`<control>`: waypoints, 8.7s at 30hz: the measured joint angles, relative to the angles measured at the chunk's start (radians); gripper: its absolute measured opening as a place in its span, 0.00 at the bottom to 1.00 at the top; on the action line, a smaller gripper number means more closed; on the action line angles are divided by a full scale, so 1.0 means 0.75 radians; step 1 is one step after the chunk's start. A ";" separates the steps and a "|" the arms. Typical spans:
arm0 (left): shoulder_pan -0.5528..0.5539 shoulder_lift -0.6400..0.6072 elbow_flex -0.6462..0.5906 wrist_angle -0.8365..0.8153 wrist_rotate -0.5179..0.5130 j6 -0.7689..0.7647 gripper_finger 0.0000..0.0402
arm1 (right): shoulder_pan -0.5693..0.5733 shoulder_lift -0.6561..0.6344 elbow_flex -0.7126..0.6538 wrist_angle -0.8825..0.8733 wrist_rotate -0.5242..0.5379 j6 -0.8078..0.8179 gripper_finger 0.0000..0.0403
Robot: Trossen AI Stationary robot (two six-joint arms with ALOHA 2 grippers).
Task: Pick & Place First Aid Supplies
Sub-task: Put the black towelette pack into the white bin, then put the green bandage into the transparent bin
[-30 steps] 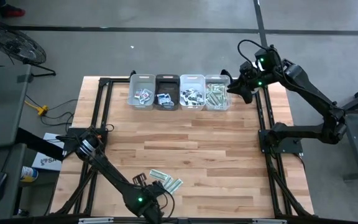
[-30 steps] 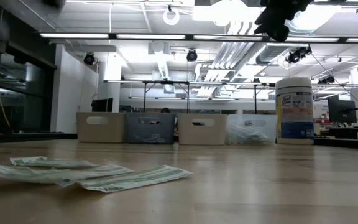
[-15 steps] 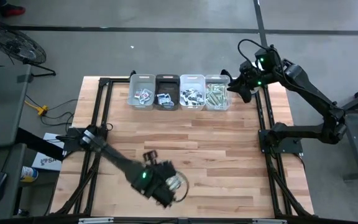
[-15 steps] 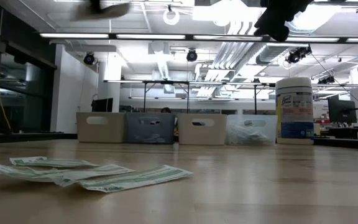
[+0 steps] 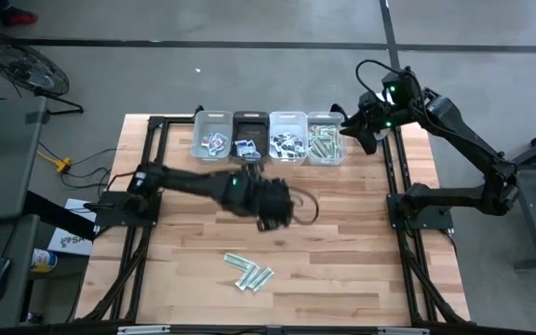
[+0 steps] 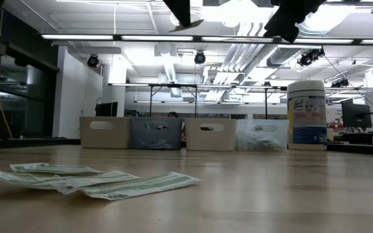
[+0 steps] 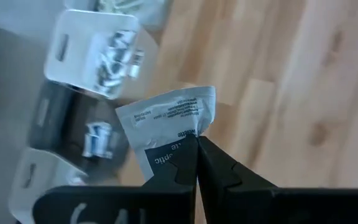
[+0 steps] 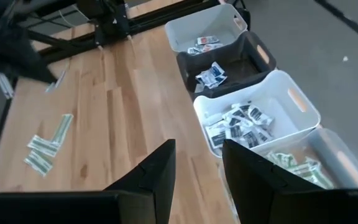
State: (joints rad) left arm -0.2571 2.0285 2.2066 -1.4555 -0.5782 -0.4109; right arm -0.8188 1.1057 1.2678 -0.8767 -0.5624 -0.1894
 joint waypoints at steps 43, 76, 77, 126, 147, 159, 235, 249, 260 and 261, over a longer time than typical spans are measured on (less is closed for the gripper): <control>1.070 -0.058 0.001 0.908 2.175 1.586 0.00 | 0.051 0.150 0.000 0.657 -0.204 -0.607 0.31; 1.067 -0.058 0.000 0.911 2.365 1.589 0.00 | 0.223 0.308 0.000 1.142 -0.513 -0.246 0.31; 1.067 -0.058 0.000 0.911 2.367 1.589 0.00 | 0.226 0.314 0.000 1.145 -0.514 -0.246 0.31; 1.386 -0.057 -0.001 0.630 1.381 1.212 0.30 | 0.320 0.364 -0.015 0.805 0.546 -1.306 0.00; 1.469 0.072 -0.016 0.584 1.388 1.235 0.30 | 0.573 0.421 -0.743 1.599 0.971 -1.303 0.00; 1.481 0.072 -0.024 0.569 1.389 1.239 0.30 | 0.551 0.612 -0.779 1.671 0.830 -1.035 0.08; -0.013 -0.072 -0.023 0.227 0.539 -0.216 0.30 | 0.485 -0.857 -0.627 0.348 0.665 0.141 0.37; -0.046 -0.072 -0.023 0.676 0.415 0.092 0.24 | 0.484 -0.855 -0.627 0.344 0.647 0.158 0.37; 0.097 -0.064 -0.134 0.983 0.560 0.484 0.18 | 0.484 -0.855 -0.627 0.326 0.638 0.206 0.37; 0.112 -0.062 -0.171 1.004 0.581 0.486 0.18 | 0.484 -0.855 -0.627 0.326 0.638 0.214 0.37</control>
State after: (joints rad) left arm -0.1735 1.9824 2.0780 -0.7026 -0.1423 -0.0464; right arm -0.4556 0.4644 0.7975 -0.6323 -0.0838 -0.0288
